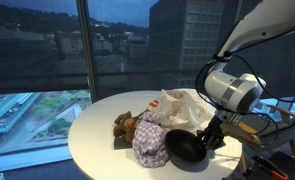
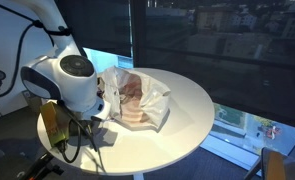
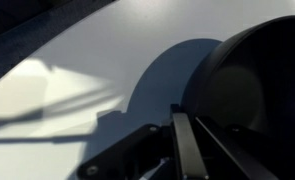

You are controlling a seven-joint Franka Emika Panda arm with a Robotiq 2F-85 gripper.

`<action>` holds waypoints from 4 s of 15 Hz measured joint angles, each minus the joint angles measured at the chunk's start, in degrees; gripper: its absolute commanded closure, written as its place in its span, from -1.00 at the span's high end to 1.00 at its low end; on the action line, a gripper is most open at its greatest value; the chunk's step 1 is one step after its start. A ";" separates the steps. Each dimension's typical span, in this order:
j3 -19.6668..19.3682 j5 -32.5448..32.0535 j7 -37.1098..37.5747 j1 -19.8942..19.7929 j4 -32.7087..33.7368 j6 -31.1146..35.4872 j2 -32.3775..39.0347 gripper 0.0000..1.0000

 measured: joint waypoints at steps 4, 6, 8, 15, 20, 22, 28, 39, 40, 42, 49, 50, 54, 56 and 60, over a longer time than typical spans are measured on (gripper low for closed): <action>0.16 -2.40 2.42 0.10 0.49 -0.60 -0.09 -0.97; 0.29 -4.95 5.05 0.20 0.88 -0.60 -0.68 -0.97; 0.25 -7.43 7.67 0.21 1.37 -0.53 -2.26 -0.97; -2.39 -17.62 19.84 -1.82 0.84 0.56 -13.65 -0.97; -6.67 -27.26 27.52 -8.57 1.16 -1.22 -18.62 -0.97; -8.41 -29.71 29.11 -11.90 1.14 -3.74 -21.23 -0.97; -10.77 -36.02 33.29 -21.81 0.91 -12.12 -25.83 -0.97; -14.51 -36.23 33.31 -16.82 -0.43 -20.26 -15.13 -0.97; -15.11 -36.62 33.32 -16.52 -0.43 -19.73 -14.33 -0.97; -16.01 -37.91 33.65 -16.15 -0.42 -18.87 -12.96 -0.97; -15.58 -45.47 39.75 -11.68 1.68 -13.69 -9.71 -0.97; -15.30 -46.76 40.95 -10.86 2.75 -12.61 -9.00 -0.97; -14.91 -52.27 45.39 -8.84 9.02 -10.13 -4.42 -0.96; -14.89 -54.28 46.32 -8.70 12.70 -9.92 -1.15 -0.96; -14.15 -54.08 45.40 -8.69 20.51 -9.49 6.90 -0.96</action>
